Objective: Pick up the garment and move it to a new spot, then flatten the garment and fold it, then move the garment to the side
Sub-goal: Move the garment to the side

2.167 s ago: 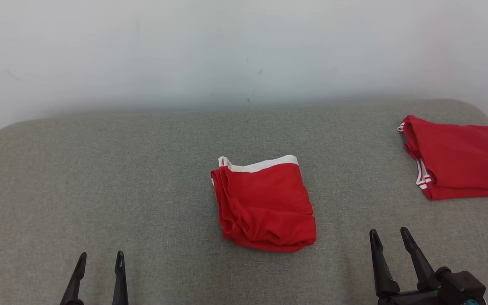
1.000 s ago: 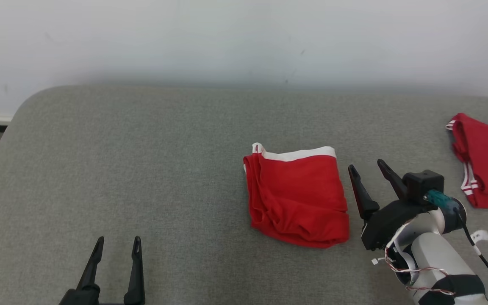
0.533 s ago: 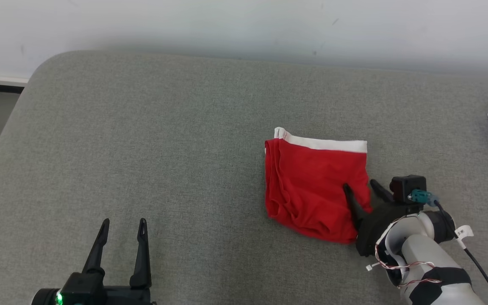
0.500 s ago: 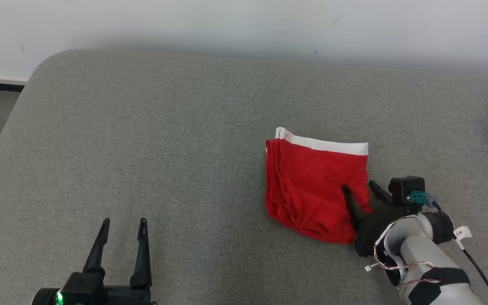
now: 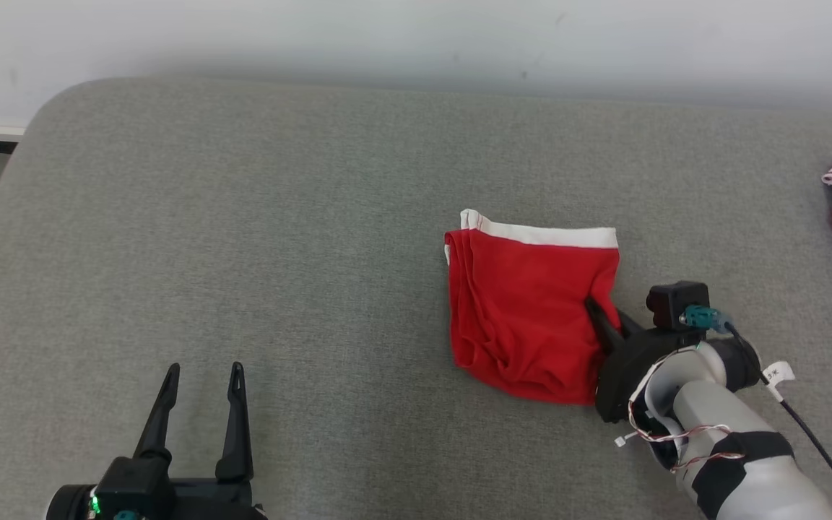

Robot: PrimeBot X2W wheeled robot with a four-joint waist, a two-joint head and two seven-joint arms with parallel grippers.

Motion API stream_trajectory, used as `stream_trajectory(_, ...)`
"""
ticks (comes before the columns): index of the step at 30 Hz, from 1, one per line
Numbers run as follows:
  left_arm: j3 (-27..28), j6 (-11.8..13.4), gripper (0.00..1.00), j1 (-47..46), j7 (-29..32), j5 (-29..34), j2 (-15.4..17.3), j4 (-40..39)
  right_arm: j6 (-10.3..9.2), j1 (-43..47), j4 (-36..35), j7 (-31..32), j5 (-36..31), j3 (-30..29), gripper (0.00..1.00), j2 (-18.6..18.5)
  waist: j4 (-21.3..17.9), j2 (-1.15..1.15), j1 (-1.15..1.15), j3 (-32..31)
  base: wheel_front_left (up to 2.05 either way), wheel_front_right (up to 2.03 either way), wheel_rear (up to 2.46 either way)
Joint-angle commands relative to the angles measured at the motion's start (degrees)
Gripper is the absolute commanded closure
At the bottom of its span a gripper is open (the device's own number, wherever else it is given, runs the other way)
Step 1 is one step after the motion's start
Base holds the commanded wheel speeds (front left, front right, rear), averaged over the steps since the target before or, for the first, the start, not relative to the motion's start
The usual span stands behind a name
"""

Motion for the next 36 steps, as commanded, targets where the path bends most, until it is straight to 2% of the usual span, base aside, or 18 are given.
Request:
stream_trajectory(1,0.27,-0.09,0.0,-0.65,-0.16,-0.19,-0.09,-0.32,-0.25,-0.54,0.15,-0.12,0.4,0.99,1.0,-1.41,-1.15,0.0,-0.01,1.06,0.0,0.0,0.0)
stream_trajectory(5,0.59,-0.54,0.0,-1.72,-0.16,0.37,-0.09,-0.63,-0.23,-3.41,-1.68,0.26,-0.13,5.38,1.0,-3.94,-3.28,0.0,-0.01,3.5,0.0,0.0,0.0)
stream_trajectory(10,0.56,-1.17,0.0,-4.05,-0.16,0.66,-0.09,-1.38,-0.23,-8.47,-5.05,1.78,-0.14,10.28,1.0,-9.39,-5.96,0.0,-0.01,7.39,0.0,0.0,0.0)
stream_trajectory(16,1.0,-1.72,0.0,-7.78,-0.16,1.66,-0.09,-2.7,-0.23,-16.31,-12.22,4.81,1.21,16.05,1.0,-19.47,-10.05,0.0,-0.01,13.46,0.0,0.0,0.0)
stream_trajectory(17,1.0,-1.72,0.0,-7.78,-0.16,1.66,-0.09,-2.7,-0.23,-16.31,-12.22,4.81,1.21,16.05,1.0,-19.47,-10.05,0.0,-0.01,13.46,0.0,0.0,0.0)
stream_trajectory(28,2.04,-2.26,0.0,-10.25,-0.16,3.39,0.64,-6.47,-0.23,-22.78,-21.54,9.27,5.45,19.47,1.0,-35.59,-14.48,0.0,-0.01,19.43,0.0,0.0,0.0)
stream_trajectory(36,2.15,-2.62,0.0,-11.29,-0.17,4.57,1.46,-10.49,-0.23,-24.58,-25.86,11.56,7.93,18.96,1.0,-46.77,-16.85,0.0,-0.01,23.22,0.0,0.0,0.0)
